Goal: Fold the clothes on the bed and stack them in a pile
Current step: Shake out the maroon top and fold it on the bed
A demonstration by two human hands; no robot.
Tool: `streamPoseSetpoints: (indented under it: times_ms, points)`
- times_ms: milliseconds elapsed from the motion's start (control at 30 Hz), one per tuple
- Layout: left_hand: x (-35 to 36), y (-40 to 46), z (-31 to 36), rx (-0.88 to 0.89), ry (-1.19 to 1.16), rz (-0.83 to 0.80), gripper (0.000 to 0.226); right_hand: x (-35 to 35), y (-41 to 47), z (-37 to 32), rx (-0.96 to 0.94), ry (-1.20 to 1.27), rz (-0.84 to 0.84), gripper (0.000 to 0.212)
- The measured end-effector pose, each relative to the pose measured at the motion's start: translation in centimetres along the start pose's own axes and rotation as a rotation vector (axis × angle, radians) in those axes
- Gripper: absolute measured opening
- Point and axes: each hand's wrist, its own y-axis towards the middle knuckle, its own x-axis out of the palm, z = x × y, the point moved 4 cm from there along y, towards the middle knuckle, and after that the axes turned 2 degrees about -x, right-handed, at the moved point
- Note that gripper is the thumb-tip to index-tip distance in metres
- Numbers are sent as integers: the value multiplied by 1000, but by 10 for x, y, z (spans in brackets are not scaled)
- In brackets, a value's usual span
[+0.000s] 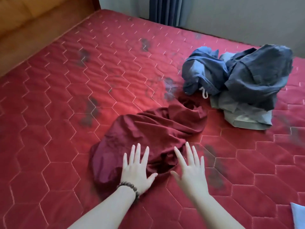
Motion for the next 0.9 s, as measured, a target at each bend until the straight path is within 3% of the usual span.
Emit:
streamPoseSetpoints:
  times_ms: [100, 200, 267, 333, 533, 733, 900]
  points:
    - [21, 25, -18, 145, -16, -83, 87, 26, 42, -17, -45, -148, -95, 99]
    - [39, 32, -26, 288, 29, -180, 67, 54, 52, -18, -7, -124, -249, 67]
    - [45, 28, -33, 339, 9, -189, 68, 64, 44, -21, 30, 8, -202, 43]
    - [52, 17, -39, 392, -25, -203, 72, 68, 28, -28, 54, 100, -92, 33]
    - [57, -33, -52, 438, -39, -261, 70, 82, -50, -57, 89, 113, -137, 35]
    - [43, -88, -48, 508, -37, -107, 67, 76, -110, -80, 115, 25, -136, 41]
    - [39, -135, -50, 470, -73, -94, 59, 69, -151, -96, 6, -29, -200, 41]
